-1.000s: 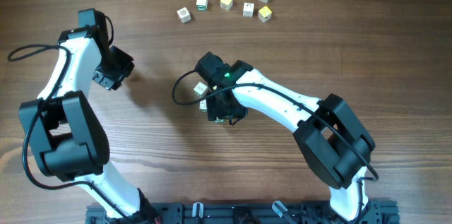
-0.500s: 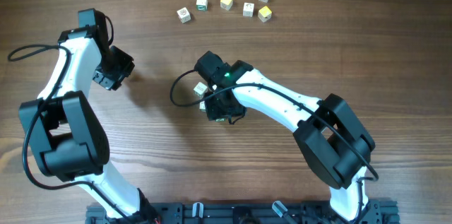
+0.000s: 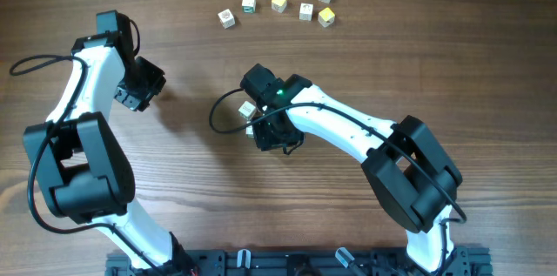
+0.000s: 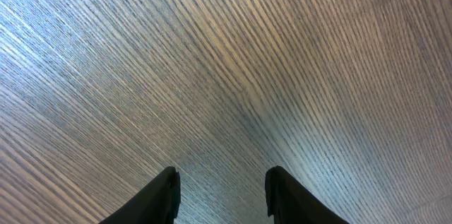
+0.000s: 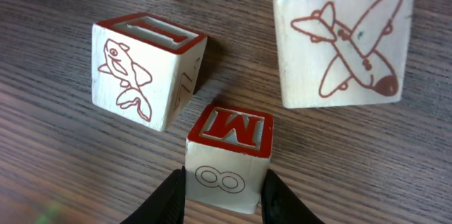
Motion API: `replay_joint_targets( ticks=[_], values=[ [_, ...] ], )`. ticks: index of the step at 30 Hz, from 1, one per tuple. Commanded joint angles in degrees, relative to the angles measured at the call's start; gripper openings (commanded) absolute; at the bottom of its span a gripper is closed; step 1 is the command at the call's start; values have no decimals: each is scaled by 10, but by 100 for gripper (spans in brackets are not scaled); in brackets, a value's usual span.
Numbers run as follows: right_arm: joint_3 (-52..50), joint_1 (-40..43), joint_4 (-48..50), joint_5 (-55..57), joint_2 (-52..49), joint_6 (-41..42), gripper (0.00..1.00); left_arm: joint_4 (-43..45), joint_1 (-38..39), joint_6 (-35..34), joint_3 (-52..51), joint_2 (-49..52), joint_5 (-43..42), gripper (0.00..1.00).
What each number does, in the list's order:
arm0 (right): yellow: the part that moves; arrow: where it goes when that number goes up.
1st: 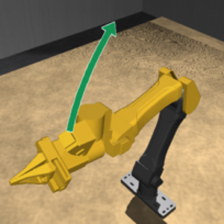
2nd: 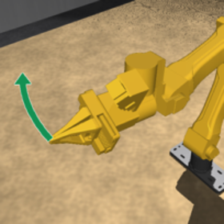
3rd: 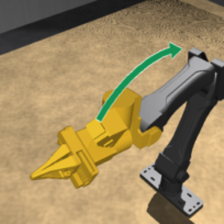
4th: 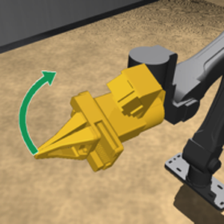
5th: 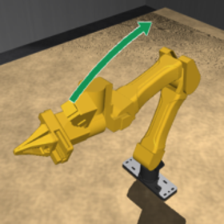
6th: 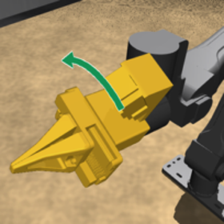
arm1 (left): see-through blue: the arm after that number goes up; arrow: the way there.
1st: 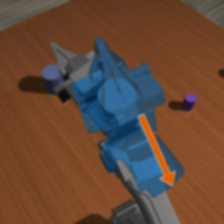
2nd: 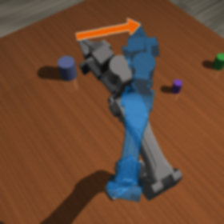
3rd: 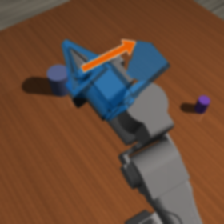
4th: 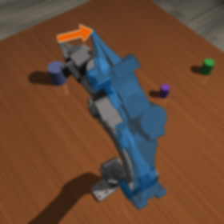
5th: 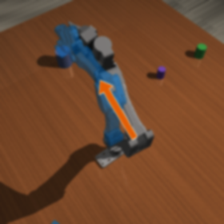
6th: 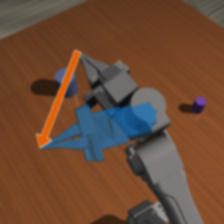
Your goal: Form a circle
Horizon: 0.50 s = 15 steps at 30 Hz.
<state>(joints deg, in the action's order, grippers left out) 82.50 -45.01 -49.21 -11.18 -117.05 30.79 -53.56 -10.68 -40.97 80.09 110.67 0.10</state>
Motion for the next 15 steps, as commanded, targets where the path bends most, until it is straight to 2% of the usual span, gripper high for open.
replay_joint_targets(
  ticks=[1,15],
  values=[
    [3,1,4,-9,-7,-23,34,0,1,2,8,-12,-3,43],
    [3,20,26,-9,-7,-24,32,0,1,2,8,-12,-3,43]
  ],
)
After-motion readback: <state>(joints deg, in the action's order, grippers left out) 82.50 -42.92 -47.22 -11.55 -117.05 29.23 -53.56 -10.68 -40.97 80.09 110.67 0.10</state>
